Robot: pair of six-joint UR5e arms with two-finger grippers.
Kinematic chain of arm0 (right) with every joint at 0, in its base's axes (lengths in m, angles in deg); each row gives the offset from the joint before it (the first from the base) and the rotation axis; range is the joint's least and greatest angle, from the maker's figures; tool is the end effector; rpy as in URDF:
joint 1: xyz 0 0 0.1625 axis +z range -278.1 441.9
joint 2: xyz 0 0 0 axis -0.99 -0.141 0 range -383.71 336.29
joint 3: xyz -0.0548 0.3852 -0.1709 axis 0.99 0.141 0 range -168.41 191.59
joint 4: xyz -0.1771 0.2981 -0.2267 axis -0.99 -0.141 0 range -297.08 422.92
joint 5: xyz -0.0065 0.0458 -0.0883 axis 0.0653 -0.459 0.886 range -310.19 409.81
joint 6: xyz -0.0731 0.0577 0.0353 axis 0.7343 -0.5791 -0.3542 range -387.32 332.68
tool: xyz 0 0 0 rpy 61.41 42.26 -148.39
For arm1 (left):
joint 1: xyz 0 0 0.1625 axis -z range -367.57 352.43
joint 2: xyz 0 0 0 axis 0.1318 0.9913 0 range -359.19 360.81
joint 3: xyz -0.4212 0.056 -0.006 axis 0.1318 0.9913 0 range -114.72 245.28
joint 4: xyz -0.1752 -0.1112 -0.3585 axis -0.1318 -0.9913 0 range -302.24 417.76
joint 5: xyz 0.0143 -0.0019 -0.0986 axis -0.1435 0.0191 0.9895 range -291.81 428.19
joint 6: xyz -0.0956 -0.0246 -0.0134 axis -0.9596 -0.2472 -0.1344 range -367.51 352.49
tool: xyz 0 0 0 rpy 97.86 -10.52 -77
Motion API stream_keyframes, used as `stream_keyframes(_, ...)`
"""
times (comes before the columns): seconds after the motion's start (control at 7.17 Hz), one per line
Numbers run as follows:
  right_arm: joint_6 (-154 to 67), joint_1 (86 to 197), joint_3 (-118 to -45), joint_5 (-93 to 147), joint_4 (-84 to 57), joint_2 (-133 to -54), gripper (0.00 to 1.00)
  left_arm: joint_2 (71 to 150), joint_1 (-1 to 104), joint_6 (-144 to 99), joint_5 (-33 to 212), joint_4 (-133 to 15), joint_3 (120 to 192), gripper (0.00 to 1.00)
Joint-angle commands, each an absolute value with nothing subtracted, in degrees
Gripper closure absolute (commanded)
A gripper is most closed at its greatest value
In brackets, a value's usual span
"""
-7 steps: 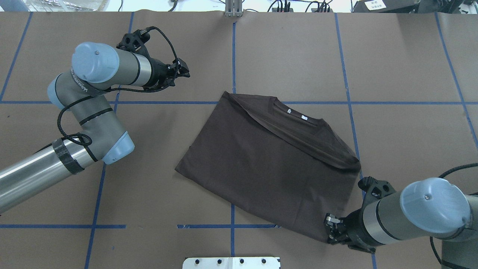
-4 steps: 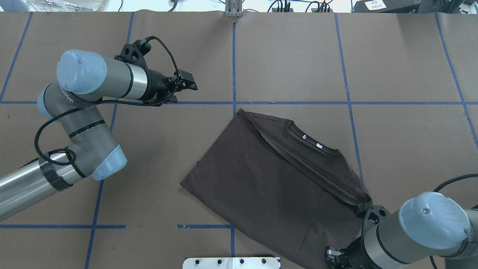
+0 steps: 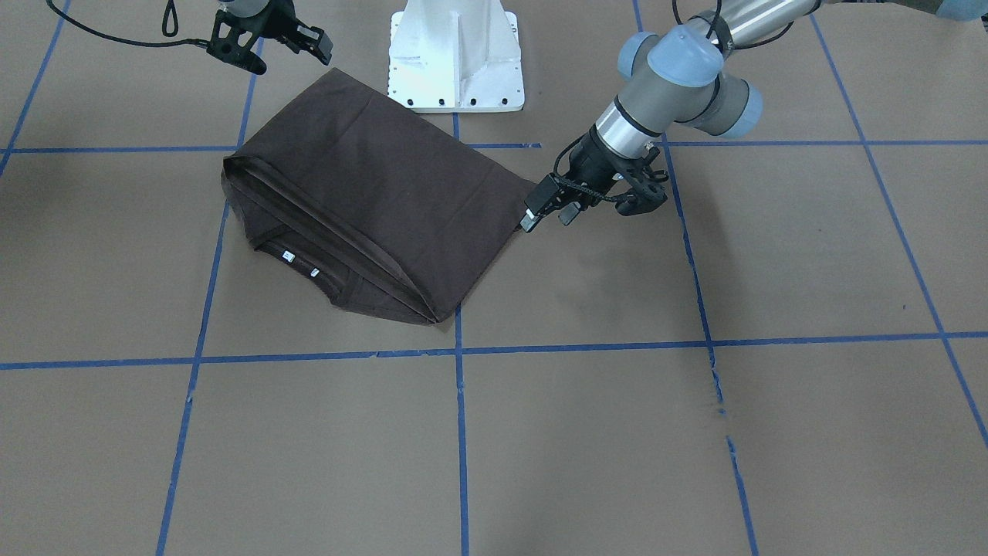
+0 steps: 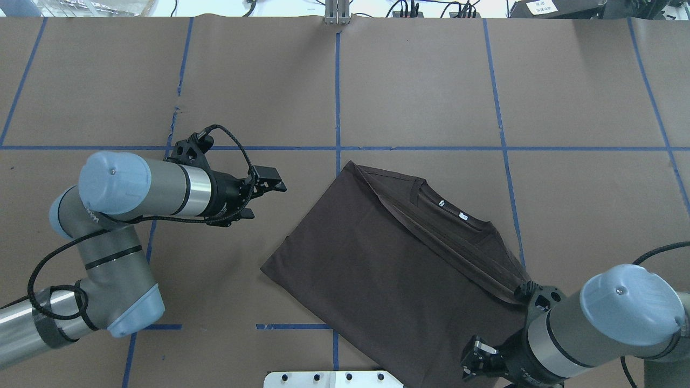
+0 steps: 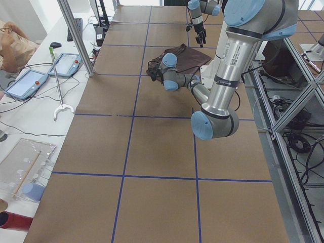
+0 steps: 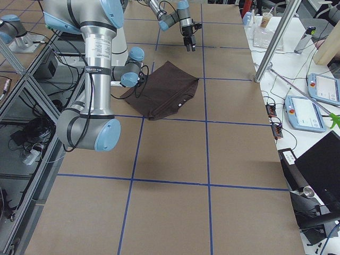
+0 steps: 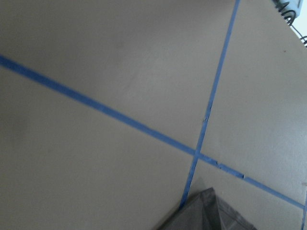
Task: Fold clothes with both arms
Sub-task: 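Grasp the shirt's far edge with the left gripper while the right holds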
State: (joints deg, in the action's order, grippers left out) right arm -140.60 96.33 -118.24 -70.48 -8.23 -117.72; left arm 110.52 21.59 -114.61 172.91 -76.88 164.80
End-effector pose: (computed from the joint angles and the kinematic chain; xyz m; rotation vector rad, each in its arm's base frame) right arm -0.3823 -0.1841 0.3253 -0.5593 -0.8930 0.3446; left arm 0.4763 -0.3895 0.3020 -0.0854 1.3142 -0.5241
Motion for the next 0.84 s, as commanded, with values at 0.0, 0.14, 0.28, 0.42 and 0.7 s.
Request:
stream_keyframes(0.0,-140.6,101.0,-117.8,-70.3,-8.4,-117.0,0.0,106.9,13.6,-114.7,165.9,-76.1,166.0,0.08)
stream_keyframes(0.14,-140.6,102.0,-117.5,-70.3,-8.4,-116.9,0.0,107.2,12.0,-114.8,164.9,-74.2,166.1,0.15)
stream_keyframes(0.28,-140.6,102.3,-117.3,-70.3,-8.4,-116.9,0.0,107.3,11.6,-114.8,164.6,-73.8,166.1,0.24)
stream_keyframes(0.42,-140.6,102.3,-116.8,-70.3,-8.4,-116.8,0.0,107.2,11.5,-114.8,164.6,-73.8,166.1,0.36)
stream_keyframes(0.7,-140.6,102.3,-116.6,-70.0,-8.4,-116.7,0.0,107.3,11.5,-114.7,164.6,-73.8,166.4,1.0)
